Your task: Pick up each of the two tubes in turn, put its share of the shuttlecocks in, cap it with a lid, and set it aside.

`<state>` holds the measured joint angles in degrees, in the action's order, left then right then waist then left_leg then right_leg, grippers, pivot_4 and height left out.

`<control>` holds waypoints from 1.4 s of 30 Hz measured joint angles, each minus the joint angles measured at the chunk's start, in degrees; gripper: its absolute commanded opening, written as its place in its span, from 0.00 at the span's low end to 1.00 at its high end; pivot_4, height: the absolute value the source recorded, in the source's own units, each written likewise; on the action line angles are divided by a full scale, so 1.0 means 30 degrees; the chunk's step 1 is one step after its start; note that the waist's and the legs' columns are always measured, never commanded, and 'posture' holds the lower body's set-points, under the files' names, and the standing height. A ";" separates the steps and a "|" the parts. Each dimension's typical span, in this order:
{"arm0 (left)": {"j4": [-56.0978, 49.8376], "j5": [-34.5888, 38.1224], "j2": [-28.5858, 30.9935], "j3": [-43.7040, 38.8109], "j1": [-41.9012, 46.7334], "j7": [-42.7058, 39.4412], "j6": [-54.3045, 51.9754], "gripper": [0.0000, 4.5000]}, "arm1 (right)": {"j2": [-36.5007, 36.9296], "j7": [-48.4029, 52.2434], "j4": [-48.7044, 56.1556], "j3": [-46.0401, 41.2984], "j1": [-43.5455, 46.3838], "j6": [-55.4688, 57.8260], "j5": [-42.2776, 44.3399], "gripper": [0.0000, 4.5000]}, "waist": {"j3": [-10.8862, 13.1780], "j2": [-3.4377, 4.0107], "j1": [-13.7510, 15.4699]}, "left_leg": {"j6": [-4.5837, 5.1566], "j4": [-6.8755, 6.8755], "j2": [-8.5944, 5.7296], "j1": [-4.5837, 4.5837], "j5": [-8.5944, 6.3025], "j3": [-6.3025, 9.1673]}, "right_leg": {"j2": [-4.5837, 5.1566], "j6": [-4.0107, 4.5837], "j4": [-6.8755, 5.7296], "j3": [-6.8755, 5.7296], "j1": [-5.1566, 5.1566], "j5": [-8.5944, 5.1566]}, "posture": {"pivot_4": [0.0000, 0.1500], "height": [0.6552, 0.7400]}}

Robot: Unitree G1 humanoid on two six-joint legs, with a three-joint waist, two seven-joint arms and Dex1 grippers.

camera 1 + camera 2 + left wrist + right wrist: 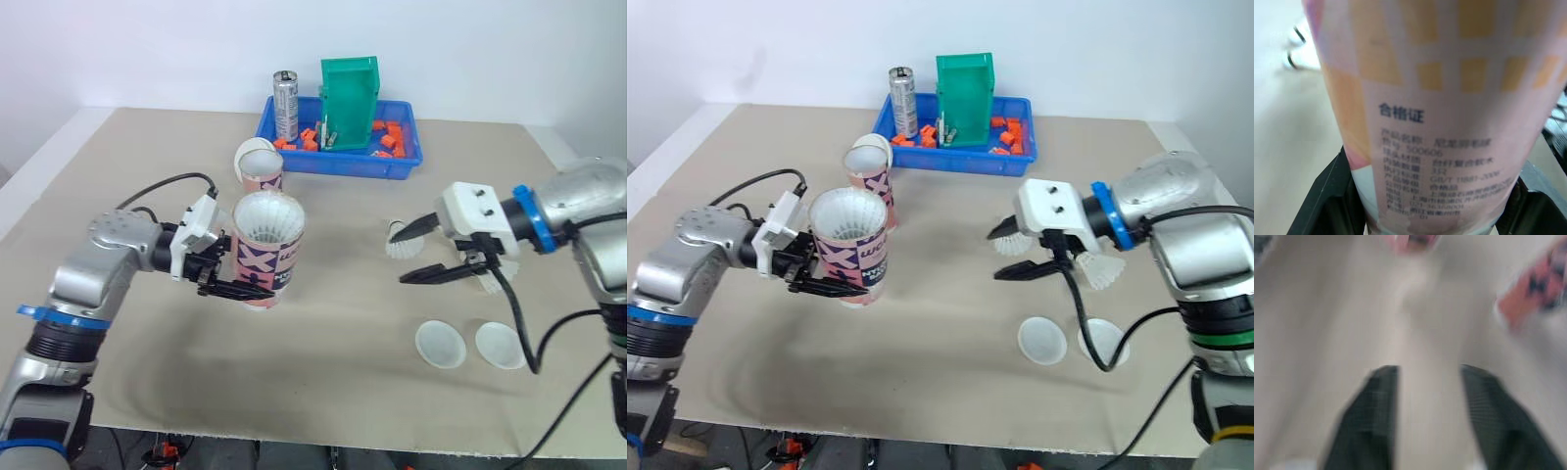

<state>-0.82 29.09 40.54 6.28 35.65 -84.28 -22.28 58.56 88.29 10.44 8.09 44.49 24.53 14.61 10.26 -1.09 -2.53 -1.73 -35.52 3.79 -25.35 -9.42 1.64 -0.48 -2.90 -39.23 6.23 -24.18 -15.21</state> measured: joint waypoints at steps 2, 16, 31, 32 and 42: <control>0.0080 -0.0022 -0.0126 0.0047 0.0035 0.0052 0.0019 0.65 | 0.0087 0.0043 0.0042 -0.0054 -0.0095 -0.0115 0.0004 0.63 | 0.0000 0.0000 -0.0108 | -0.0002 0.0000 0.0002 0.0018 0.0002 0.0001 | -0.0005 0.0010 0.0000 0.0008 0.0002 0.0025 | 1.00 0.95; 0.6096 -0.3396 -0.8039 0.2500 -0.0577 0.2892 0.7071 0.65 | 0.2698 -0.0079 -0.1720 0.1832 -0.4884 -0.3371 -0.3316 0.63 | 0.0006 0.0015 -0.0070 | -0.0018 -0.0136 -0.0067 0.0078 0.0013 -0.0113 | 0.0055 -0.0146 0.0043 0.0138 0.0098 0.0123 | 1.00 0.95; 0.6096 -0.3889 -0.7560 0.3223 -0.1306 0.1674 0.6956 0.65 | 0.0891 -0.0803 -0.2839 0.3186 -0.4717 -0.3981 -0.5197 0.63 | 0.0003 0.0019 -0.0059 | -0.0019 -0.0139 -0.0073 0.0077 0.0013 -0.0118 | 0.0060 -0.0162 0.0047 0.0148 0.0110 0.0115 | 1.00 0.95; 0.6103 -0.3881 -0.7570 0.3206 -0.1323 0.1681 0.6944 0.65 | 0.0891 -0.0803 -0.2843 0.3187 -0.4718 -0.4104 -0.5274 0.63 | 0.0002 0.0020 -0.0059 | -0.0020 -0.0139 -0.0073 0.0082 0.0013 -0.0116 | 0.0058 -0.0162 0.0047 0.0146 0.0115 0.0115 | 1.00 0.95; 0.6837 -0.3519 -0.7974 0.2696 -0.1850 0.1713 0.7328 0.65 | 0.0888 -0.0667 -0.3281 0.3253 -0.4637 -0.4869 -0.5849 0.01 | -0.0013 0.0024 -0.0064 | -0.0025 -0.0138 -0.0072 0.0244 0.0009 -0.0122 | 0.0061 -0.0074 0.0050 0.0148 0.0269 0.0062 | 1.00 0.95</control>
<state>19.69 18.53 16.62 14.36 30.10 -79.14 -0.30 61.23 86.29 0.60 17.85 30.58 9.92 -2.93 10.23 -1.02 -2.72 -1.81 -35.93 3.57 -24.62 -9.39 1.28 -0.30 -3.13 -39.08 6.67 -23.37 -15.02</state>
